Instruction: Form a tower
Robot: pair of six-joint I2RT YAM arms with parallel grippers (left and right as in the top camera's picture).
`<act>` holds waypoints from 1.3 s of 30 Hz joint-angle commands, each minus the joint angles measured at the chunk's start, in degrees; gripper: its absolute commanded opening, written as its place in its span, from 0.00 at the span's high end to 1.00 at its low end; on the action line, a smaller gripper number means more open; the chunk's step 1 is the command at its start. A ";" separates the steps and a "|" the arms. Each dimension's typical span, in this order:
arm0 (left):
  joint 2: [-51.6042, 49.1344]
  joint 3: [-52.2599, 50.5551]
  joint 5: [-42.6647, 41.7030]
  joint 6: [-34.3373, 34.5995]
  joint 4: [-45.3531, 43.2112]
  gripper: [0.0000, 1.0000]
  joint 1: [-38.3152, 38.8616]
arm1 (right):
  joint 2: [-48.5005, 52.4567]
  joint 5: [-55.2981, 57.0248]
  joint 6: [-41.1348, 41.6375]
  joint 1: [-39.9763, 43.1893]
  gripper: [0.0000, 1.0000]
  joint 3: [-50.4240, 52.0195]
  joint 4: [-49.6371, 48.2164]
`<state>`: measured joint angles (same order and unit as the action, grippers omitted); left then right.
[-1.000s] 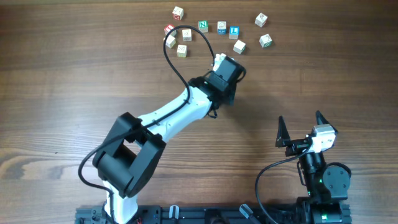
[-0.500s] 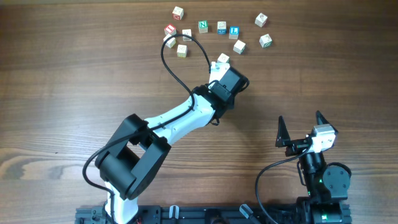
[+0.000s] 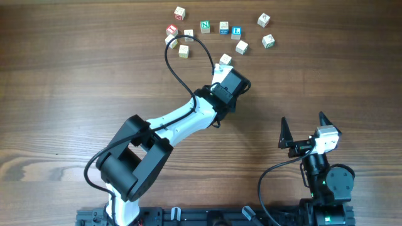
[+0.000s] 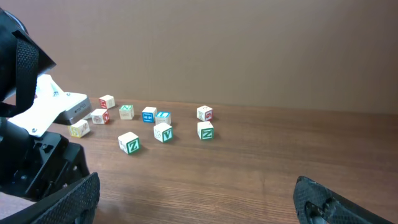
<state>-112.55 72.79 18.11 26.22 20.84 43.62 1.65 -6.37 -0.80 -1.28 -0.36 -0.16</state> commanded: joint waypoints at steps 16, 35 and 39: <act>6.45 -0.39 -0.26 -3.54 -1.36 0.00 0.15 | -0.24 0.50 -0.61 0.24 0.00 0.07 -0.15; 17.51 -0.13 0.17 -6.51 -7.04 0.00 -9.33 | -0.24 0.50 -0.61 0.24 0.00 0.07 -0.15; 19.23 0.02 0.15 -6.54 -9.42 0.00 -12.76 | -0.24 0.50 -0.59 0.24 0.00 0.07 -0.15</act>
<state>-95.94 72.69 18.13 20.58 13.13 32.77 1.65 -6.37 -0.80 -1.28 -0.36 -0.16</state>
